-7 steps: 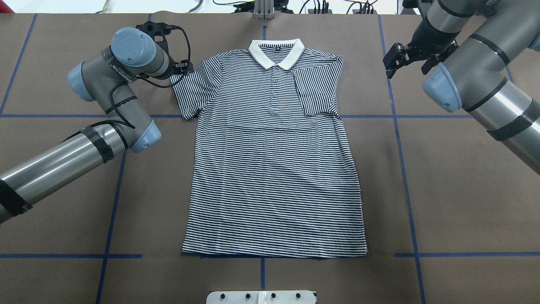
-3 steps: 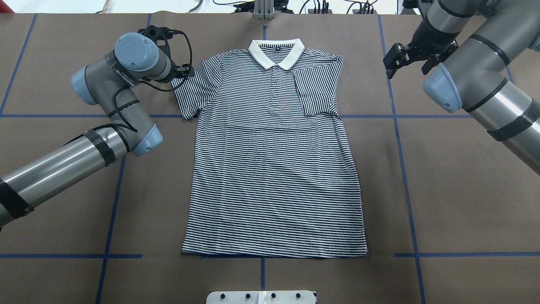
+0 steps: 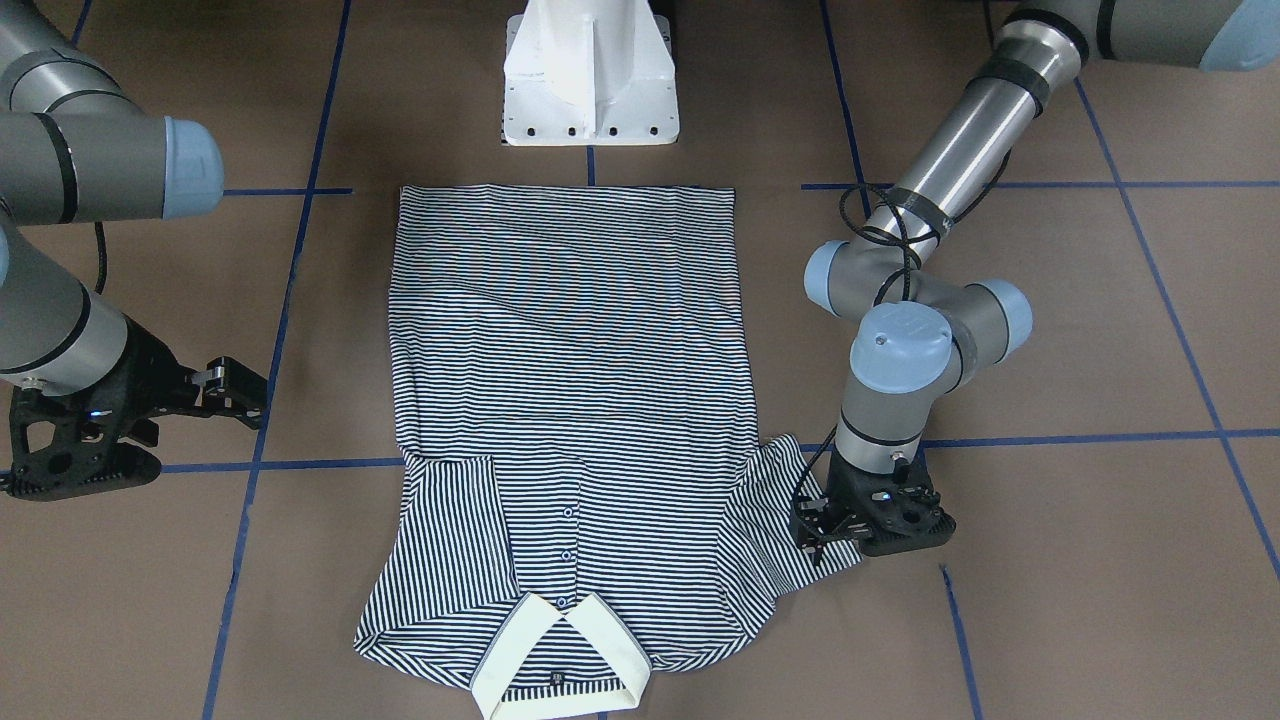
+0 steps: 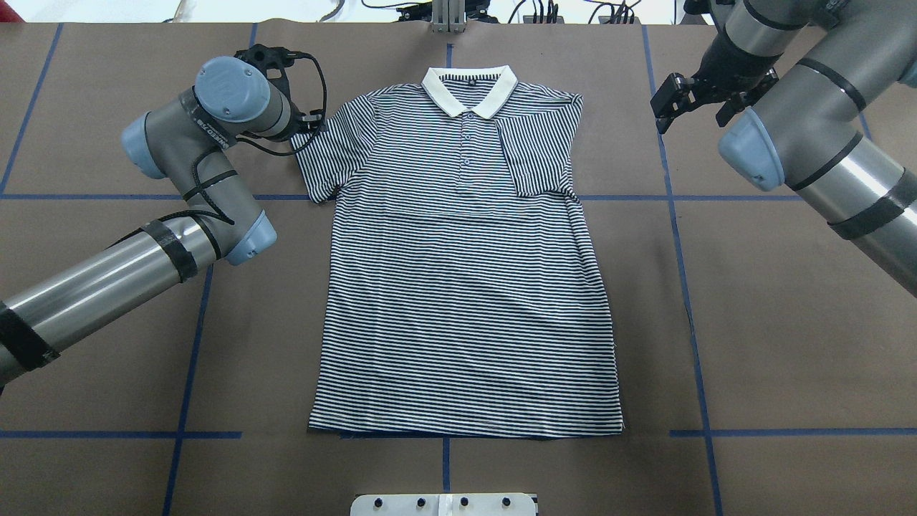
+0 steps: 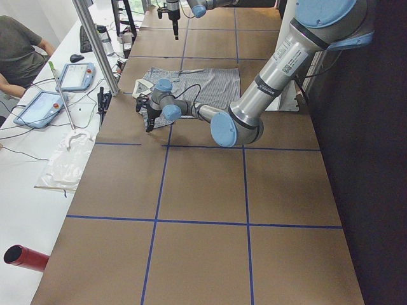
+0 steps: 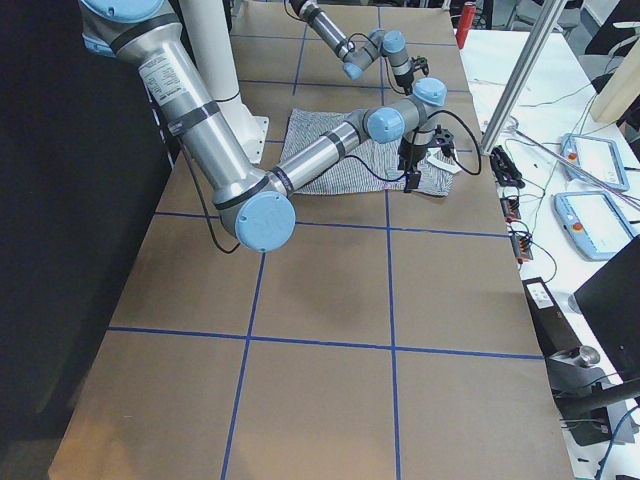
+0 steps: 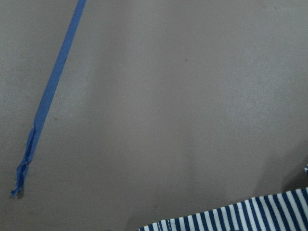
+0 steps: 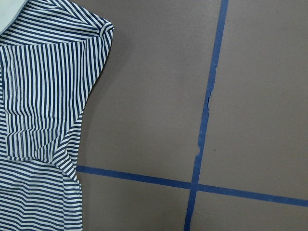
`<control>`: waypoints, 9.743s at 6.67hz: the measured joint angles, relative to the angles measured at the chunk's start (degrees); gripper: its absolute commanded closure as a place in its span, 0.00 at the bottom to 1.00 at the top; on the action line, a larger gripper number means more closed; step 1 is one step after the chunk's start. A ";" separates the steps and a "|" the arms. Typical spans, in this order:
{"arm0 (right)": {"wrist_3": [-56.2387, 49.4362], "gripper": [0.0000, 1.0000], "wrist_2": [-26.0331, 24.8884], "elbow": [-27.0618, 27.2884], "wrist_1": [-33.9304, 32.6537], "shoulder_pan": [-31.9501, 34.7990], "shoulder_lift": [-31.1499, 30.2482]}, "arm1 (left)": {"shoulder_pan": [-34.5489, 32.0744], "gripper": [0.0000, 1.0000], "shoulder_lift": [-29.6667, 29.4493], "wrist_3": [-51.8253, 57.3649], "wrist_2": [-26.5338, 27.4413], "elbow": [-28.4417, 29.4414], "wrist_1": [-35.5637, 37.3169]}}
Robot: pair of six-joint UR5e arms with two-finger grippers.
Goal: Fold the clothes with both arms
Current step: 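Move the left gripper toward the sleeve nearest it while the right gripper waits, then grasp the sleeve with the left gripper and fold it inward over the shirt, then move both grippers to the hem corners nearest the robot, then grasp the hem corners with both grippers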
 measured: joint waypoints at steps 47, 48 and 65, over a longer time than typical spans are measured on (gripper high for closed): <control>63.63 1.00 -31.08 30.71 25.89 -47.12 -30.58 | 23.23 0.02 23.99 -33.10 -1.74 -63.26 33.72; 63.63 1.00 -31.10 31.00 25.91 -46.99 -30.55 | 29.53 0.03 25.20 -40.00 1.85 -63.99 36.27; 63.54 1.00 -30.97 32.34 25.91 -46.26 -30.43 | 36.23 0.78 23.67 -47.62 7.65 -54.95 39.33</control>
